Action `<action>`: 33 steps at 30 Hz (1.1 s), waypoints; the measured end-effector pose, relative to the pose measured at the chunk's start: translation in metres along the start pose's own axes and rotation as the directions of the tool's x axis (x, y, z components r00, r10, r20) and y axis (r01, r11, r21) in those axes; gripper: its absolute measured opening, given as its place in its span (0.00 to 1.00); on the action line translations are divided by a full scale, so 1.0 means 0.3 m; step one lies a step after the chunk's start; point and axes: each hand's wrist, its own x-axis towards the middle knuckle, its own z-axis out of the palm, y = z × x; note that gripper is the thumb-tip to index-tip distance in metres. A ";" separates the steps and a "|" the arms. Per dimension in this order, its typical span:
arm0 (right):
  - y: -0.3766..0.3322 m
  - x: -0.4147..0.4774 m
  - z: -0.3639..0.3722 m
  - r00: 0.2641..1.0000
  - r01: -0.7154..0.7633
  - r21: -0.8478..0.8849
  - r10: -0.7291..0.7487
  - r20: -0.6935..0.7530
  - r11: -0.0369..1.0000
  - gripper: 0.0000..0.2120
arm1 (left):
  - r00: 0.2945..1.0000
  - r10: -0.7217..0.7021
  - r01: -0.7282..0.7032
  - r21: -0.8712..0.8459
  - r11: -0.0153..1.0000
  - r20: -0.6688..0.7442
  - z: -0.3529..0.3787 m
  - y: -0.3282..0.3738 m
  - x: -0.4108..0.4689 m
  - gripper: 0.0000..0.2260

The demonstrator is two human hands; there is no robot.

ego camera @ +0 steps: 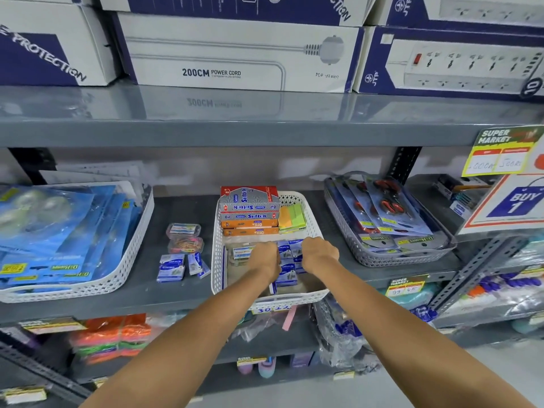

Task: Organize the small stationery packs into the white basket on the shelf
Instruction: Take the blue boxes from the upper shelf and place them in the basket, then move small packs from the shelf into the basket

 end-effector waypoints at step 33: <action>0.040 0.142 -0.006 0.857 0.476 0.030 -0.471 0.210 0.879 0.54 | 0.947 0.249 -0.297 0.259 0.919 0.202 -0.037 -0.070 0.044 0.63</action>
